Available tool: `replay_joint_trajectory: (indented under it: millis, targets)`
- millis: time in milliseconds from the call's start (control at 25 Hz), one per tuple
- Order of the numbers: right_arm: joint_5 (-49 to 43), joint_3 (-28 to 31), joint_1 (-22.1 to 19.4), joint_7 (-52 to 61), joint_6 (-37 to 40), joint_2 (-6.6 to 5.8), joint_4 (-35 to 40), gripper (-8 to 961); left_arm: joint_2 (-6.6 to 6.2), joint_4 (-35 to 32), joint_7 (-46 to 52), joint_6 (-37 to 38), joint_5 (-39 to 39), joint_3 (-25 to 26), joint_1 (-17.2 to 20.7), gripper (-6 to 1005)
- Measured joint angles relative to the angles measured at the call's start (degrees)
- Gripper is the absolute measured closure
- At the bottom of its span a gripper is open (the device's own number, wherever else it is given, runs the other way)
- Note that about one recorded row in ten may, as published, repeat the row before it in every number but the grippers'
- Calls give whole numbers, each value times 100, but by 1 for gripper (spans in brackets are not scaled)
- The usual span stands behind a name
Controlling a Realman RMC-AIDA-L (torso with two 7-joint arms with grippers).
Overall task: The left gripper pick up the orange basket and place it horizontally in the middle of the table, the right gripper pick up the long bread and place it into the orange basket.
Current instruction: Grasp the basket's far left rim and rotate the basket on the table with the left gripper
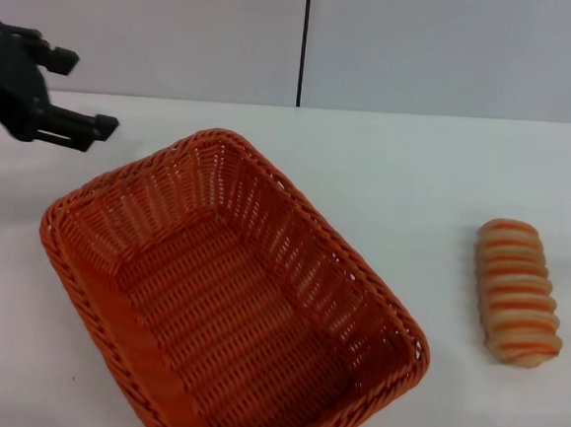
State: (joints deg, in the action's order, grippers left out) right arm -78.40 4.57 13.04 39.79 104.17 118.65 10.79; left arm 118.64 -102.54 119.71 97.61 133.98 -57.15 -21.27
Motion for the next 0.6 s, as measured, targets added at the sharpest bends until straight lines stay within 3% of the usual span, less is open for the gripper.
replay_joint_trajectory:
  millis: [40,200,600]
  targets:
    - [0,0,0,0,0,0,0,129,0,0,0,0,0,0,0,231]
    - [0,0,11,2,-38,-1,13,130,8,247,177,-516,707,-895,-173,239]
    - [0,6,43,3,-52,-33,24,130,37,724,560,-668,1743,-1710,-493,260]
